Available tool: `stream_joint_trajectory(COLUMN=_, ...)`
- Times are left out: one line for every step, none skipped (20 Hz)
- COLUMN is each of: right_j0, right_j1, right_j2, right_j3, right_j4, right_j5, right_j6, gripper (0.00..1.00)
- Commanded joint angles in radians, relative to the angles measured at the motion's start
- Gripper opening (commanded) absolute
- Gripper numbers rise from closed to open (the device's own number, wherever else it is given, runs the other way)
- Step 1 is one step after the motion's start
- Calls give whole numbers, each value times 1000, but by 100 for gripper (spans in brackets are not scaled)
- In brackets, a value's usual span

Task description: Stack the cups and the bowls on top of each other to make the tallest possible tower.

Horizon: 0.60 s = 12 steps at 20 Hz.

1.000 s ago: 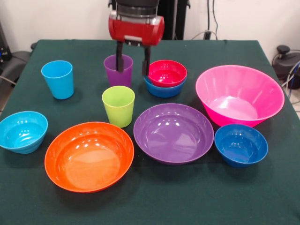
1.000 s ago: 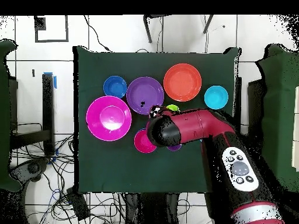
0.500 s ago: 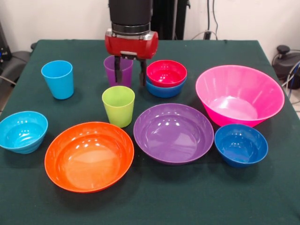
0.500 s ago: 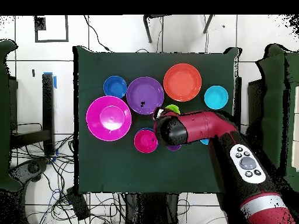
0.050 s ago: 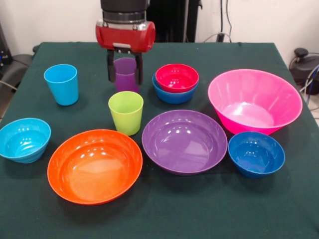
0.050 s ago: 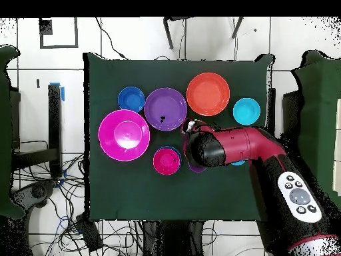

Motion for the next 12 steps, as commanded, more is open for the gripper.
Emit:
stream_joint_trajectory(right_j0=8, right_j1=-24, right_j2=111, right_j3=15, right_j4=25, right_j5=145, right_j6=-226, gripper=100)
stream_joint_trajectory(right_j0=8, right_j1=-41, right_j2=118, right_j3=25, right_j4=40, right_j5=160, right_j6=-223, gripper=100)
stream_joint_trajectory(right_j0=8, right_j1=-62, right_j2=122, right_j3=39, right_j4=56, right_j5=173, right_j6=-216, gripper=100)
stream_joint_trajectory(right_j0=12, right_j1=-85, right_j2=121, right_j3=51, right_j4=70, right_j5=184, right_j6=-206, gripper=100)
stream_joint_trajectory(right_j0=16, right_j1=-102, right_j2=121, right_j3=57, right_j4=81, right_j5=194, right_j6=-200, gripper=100)
stream_joint_trajectory(right_j0=20, right_j1=-103, right_j2=120, right_j3=51, right_j4=84, right_j5=204, right_j6=-198, gripper=100)
stream_joint_trajectory(right_j0=24, right_j1=-94, right_j2=121, right_j3=39, right_j4=82, right_j5=209, right_j6=-199, gripper=100)
stream_joint_trajectory(right_j0=28, right_j1=-77, right_j2=123, right_j3=25, right_j4=75, right_j5=207, right_j6=-200, gripper=100)
stream_joint_trajectory(right_j0=33, right_j1=-59, right_j2=122, right_j3=10, right_j4=68, right_j5=205, right_j6=-198, gripper=100)
stream_joint_trajectory(right_j0=38, right_j1=-47, right_j2=121, right_j3=-2, right_j4=59, right_j5=200, right_j6=-194, gripper=100)
stream_joint_trajectory(right_j0=43, right_j1=-35, right_j2=117, right_j3=-13, right_j4=50, right_j5=193, right_j6=-186, gripper=100)
stream_joint_trajectory(right_j0=45, right_j1=-22, right_j2=115, right_j3=-24, right_j4=42, right_j5=185, right_j6=-182, gripper=100)
